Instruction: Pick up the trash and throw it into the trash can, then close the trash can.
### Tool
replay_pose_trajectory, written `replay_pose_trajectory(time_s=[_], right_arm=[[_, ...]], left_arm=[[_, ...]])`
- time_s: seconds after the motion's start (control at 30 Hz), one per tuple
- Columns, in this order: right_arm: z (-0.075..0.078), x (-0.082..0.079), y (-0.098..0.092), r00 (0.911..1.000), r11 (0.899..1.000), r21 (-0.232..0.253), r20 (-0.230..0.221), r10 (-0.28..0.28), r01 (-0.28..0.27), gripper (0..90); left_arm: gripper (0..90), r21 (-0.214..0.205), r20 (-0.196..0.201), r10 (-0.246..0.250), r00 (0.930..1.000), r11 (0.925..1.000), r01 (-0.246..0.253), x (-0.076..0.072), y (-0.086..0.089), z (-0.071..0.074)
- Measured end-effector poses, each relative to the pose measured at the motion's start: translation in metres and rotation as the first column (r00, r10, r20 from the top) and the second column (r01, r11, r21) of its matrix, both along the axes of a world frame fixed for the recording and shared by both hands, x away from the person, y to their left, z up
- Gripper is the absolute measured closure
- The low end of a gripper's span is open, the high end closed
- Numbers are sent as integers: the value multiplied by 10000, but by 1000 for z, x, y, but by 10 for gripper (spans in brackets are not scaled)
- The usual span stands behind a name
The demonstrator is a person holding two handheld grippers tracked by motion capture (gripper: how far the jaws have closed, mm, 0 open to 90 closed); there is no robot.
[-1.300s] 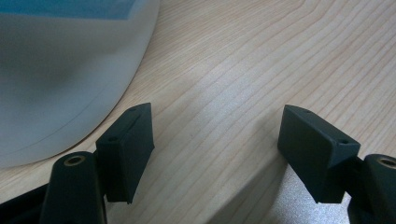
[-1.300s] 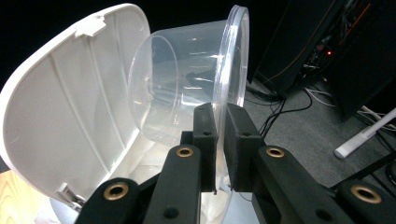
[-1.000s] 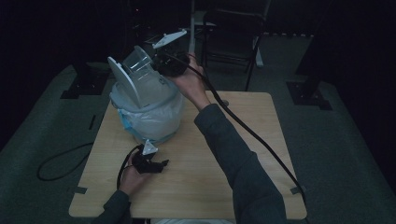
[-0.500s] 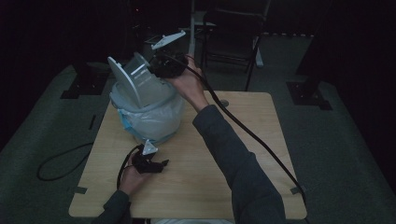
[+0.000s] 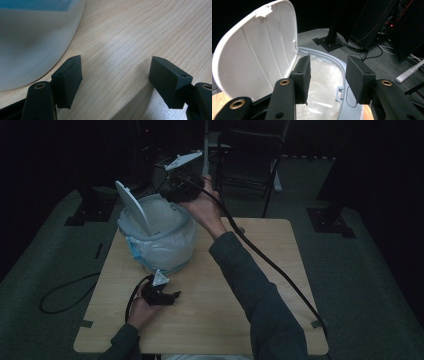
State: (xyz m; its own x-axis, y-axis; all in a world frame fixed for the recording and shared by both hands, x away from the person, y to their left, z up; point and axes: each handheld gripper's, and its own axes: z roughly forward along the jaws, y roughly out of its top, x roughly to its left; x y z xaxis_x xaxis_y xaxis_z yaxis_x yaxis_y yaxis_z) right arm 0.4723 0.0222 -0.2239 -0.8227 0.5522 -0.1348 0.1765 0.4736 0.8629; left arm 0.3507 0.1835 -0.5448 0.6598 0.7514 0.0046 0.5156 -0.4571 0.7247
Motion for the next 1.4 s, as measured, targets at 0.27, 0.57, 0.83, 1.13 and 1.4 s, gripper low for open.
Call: replay_pose_trajectory(time_s=[0.27, 0.57, 0.83, 1.13, 1.4], right_arm=[[16, -8, -6, 9994, 9931, 1120, -26, 338, -333, 480], [28, -22, 2, 9969, 9879, 1337, 58, 786, -787, 472], [21, -27, 21, 9919, 9869, 1041, -159, 1258, -1235, 465], [15, -32, 41, 9840, 9795, 1071, -333, 1751, -1707, 467], [13, -26, 45, 9858, 9828, 1031, -535, 1593, -1532, 470]], left_arm=[[277, -9, 2, -25, 10000, 10000, 25, 0, 0, 0], [277, -3, -7, -29, 10000, 10000, 29, 0, 0, 0], [277, -38, -15, -18, 10000, 10000, 18, 0, 0, 0], [277, -14, -22, -34, 10000, 10000, 34, 0, 0, 0], [277, -3, -27, -52, 10000, 10000, 52, 0, 0, 0]])
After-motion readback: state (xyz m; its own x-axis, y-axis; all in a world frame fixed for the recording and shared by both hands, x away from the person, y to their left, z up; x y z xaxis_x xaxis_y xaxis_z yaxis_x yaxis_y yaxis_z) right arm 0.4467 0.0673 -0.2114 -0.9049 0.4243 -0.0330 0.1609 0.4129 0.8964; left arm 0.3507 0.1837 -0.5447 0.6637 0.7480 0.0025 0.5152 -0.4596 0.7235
